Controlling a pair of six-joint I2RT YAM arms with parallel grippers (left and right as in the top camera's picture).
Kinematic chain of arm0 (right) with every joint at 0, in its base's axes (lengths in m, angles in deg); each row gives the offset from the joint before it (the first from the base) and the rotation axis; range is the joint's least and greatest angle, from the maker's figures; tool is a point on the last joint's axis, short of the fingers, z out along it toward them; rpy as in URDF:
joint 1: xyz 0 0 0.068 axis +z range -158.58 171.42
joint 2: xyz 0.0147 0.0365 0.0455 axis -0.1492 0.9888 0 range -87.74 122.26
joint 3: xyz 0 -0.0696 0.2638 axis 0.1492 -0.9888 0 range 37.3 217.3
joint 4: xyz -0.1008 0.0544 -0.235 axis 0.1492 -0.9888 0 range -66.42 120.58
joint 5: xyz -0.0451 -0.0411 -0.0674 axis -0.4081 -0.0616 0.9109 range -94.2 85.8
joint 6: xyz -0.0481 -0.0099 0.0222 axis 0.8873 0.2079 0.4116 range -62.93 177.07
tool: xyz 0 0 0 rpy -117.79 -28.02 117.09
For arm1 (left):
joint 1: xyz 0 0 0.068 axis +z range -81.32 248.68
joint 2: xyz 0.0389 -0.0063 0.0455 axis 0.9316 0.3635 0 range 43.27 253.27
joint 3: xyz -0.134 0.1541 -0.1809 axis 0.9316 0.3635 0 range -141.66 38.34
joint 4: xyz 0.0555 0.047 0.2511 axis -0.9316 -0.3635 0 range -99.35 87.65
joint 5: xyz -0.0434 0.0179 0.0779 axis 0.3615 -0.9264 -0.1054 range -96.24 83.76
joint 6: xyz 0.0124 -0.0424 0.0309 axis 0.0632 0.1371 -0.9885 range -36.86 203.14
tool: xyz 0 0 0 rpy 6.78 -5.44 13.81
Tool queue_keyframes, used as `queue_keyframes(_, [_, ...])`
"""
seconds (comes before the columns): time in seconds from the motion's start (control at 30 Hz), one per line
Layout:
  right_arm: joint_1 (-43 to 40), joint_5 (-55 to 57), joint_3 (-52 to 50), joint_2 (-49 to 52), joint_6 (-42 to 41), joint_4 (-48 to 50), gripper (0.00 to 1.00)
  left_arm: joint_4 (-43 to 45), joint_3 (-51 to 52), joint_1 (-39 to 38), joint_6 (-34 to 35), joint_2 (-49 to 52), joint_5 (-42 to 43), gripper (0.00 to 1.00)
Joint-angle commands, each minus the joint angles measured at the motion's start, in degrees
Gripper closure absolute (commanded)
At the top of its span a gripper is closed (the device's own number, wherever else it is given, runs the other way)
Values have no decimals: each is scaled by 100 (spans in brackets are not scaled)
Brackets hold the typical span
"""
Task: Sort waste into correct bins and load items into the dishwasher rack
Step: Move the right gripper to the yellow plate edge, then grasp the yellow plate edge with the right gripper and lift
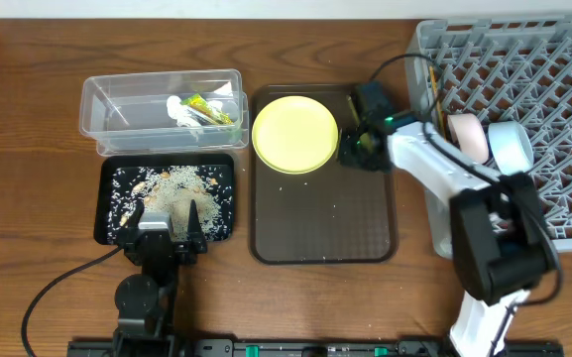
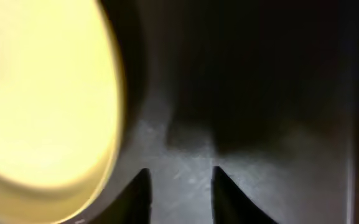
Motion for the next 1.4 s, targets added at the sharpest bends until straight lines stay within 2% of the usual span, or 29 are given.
queue_keyframes(0.0, [7,-597,2,-474,264,-4,50,-138,162,33,28,0,-28,10])
queue_keyframes(0.07, [81,-540,2,-490,105,-4,42,-138,162,33,28,0,-31,10])
queue_keyframes(0.13, [177,-214,0,-400,-278,-2,41,-138,162,33,28,0,-28,10])
queue_keyframes(0.33, [328,498,0,173,-859,317,53,-138,162,33,28,0,-31,10])
queue_keyframes(0.4, [328,420,0,374,-903,498,60,-138,162,33,28,0,-31,10])
queue_keyframes(0.57, [308,400,2,527,-979,527,89,-136,162,33,28,0,-31,10])
queue_keyframes(0.67, [195,505,2,407,-973,260,99,-138,162,33,28,0,-28,10])
queue_keyframes(0.73, [76,671,2,249,-885,20,99,-138,162,33,28,0,-31,10])
queue_keyframes(0.83, [-160,1150,2,-203,-398,-302,99,-138,162,33,28,0,-31,10])
queue_keyframes(1.0, [-529,1845,2,-1475,1049,-389,99,-138,162,33,28,0,-31,10])
queue_keyframes(1.2, [-728,4736,2,-3021,1851,-378,100,-136,162,33,28,0,-31,10])
queue_keyframes(1.37, [-935,6771,2,-3515,2791,-20,99,-138,162,33,28,0,-28,10])
